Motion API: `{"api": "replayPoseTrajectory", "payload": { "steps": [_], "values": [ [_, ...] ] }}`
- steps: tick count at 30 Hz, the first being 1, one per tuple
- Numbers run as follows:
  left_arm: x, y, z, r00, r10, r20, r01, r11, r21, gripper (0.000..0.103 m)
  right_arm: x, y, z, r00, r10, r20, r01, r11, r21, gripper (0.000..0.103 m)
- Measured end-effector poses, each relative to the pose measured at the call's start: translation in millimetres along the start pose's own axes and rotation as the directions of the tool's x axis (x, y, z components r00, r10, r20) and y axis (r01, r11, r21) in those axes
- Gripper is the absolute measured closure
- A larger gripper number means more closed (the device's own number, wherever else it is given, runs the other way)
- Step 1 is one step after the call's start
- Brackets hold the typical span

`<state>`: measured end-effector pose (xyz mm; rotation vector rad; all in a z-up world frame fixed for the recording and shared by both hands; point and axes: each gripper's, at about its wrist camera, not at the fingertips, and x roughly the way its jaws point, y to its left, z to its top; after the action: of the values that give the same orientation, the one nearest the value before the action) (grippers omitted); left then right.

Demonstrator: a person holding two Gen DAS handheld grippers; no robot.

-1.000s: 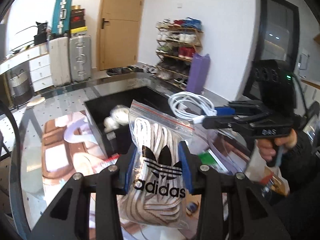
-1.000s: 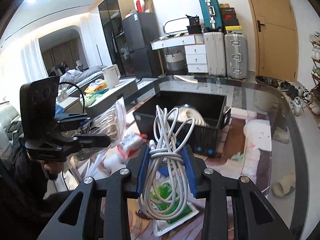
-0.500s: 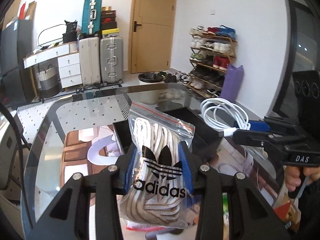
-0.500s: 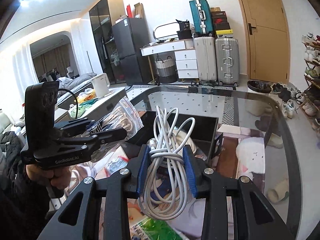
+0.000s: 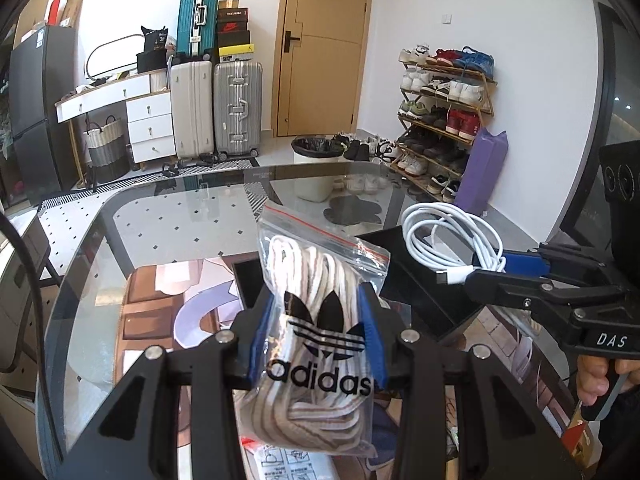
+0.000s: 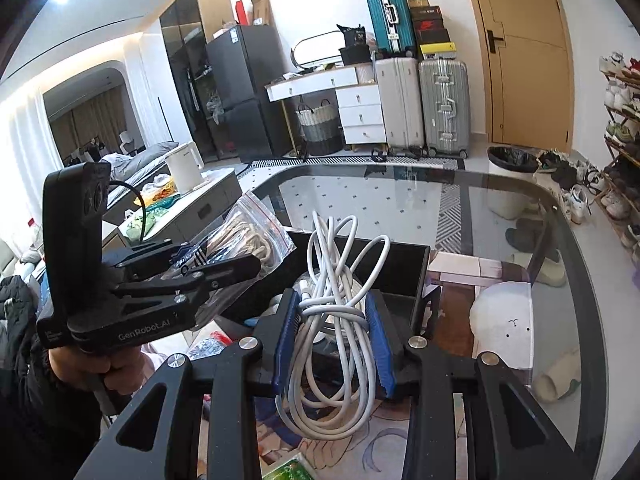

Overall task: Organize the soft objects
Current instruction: 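Lower the cable coil and adidas bag into the black box and open both grippers, then move the right gripper down below the table edge to the white packet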

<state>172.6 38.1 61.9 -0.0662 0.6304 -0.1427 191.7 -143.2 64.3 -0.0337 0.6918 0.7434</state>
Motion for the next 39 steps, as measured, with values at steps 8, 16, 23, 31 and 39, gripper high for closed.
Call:
{"api": "replayPoseTrajectory", "payload": {
  "steps": [8,16,23,31,39],
  "values": [
    [17.1,1.4,7.1,1.000,0.011,-0.017,-0.011,1.000,0.012,0.063,24.0,-6.0,6.7,0.999,-0.028,-0.037,0.028,1.000,-0.003,0.069],
    [27.7,-1.9,8.9,1.000,0.011,-0.021,-0.010,0.999,0.041,0.052,33.2,-8.6,14.5,0.998,-0.056,-0.021,0.056,0.998,0.006,0.068],
    [9.6,-3.9,-0.6,1.000,0.010,-0.003,-0.009,0.998,0.061,0.017,3.1,-4.5,4.9,0.996,-0.092,0.010,0.092,0.995,-0.048,0.049],
    [-29.4,-4.4,-19.2,1.000,0.010,0.025,-0.012,0.998,0.056,0.000,-37.2,-0.7,-23.5,0.998,-0.063,0.032,0.064,0.998,-0.030,0.002],
    [-57.0,-0.9,-42.2,0.999,0.035,0.020,-0.036,0.998,0.052,0.000,-57.5,8.2,-45.3,0.997,-0.076,0.008,0.077,0.996,-0.042,0.001]
  ]
}}
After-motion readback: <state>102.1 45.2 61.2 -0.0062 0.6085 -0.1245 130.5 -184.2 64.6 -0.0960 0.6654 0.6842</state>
